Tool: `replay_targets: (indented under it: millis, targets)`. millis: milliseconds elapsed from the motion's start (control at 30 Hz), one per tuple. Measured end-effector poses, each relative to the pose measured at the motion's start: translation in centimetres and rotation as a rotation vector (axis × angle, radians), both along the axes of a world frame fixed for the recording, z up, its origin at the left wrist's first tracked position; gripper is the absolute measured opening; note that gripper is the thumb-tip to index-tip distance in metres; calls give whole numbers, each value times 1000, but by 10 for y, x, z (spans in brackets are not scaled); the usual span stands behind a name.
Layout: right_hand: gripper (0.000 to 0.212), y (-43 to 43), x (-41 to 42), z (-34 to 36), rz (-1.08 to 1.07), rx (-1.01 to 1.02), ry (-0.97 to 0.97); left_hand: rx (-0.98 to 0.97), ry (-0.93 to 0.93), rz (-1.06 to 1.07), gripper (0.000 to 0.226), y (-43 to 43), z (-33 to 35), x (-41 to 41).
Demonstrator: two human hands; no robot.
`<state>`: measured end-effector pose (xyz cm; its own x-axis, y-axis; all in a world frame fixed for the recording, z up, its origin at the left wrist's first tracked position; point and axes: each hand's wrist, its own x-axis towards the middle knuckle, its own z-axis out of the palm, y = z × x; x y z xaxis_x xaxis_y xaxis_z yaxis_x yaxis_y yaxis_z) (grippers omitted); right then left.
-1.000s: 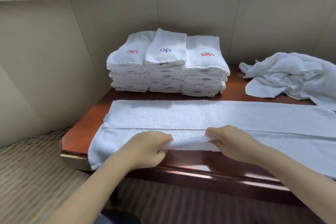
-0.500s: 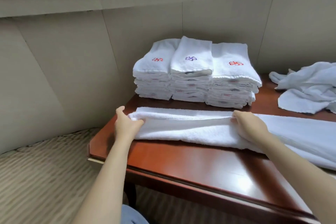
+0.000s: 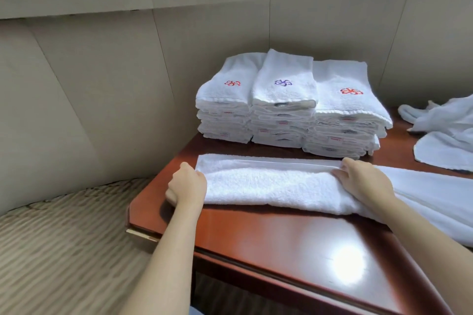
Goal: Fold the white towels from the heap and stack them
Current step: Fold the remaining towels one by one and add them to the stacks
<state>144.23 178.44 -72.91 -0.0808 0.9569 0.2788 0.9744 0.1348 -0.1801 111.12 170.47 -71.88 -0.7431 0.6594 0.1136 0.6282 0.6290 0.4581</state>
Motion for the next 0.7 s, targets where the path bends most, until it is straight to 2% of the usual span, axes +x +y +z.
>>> replay_targets:
  millis: [133,233,267,367,433,533,700]
  targets:
    - [37,-3,1,2,-57,-12,38,-24,51,5,24,2,1,8]
    - [34,-6,3,5,-103,-18,71,-14,281,-53,25,2,-2,12]
    - [30,-8,5,6,-118,-23,72,-12,302,-98,25,4,-3,15]
    - [15,-14,17,7,-128,5,-12,-91,176,-268,25,9,4,34]
    - [17,-21,28,9,-148,4,-83,-229,160,-363,45,14,6,47]
    - [24,-32,49,12,-186,-46,-174,-361,104,-327,67,18,4,62]
    - [30,-51,97,16,-284,-98,-242,-400,52,-245,68,22,1,75]
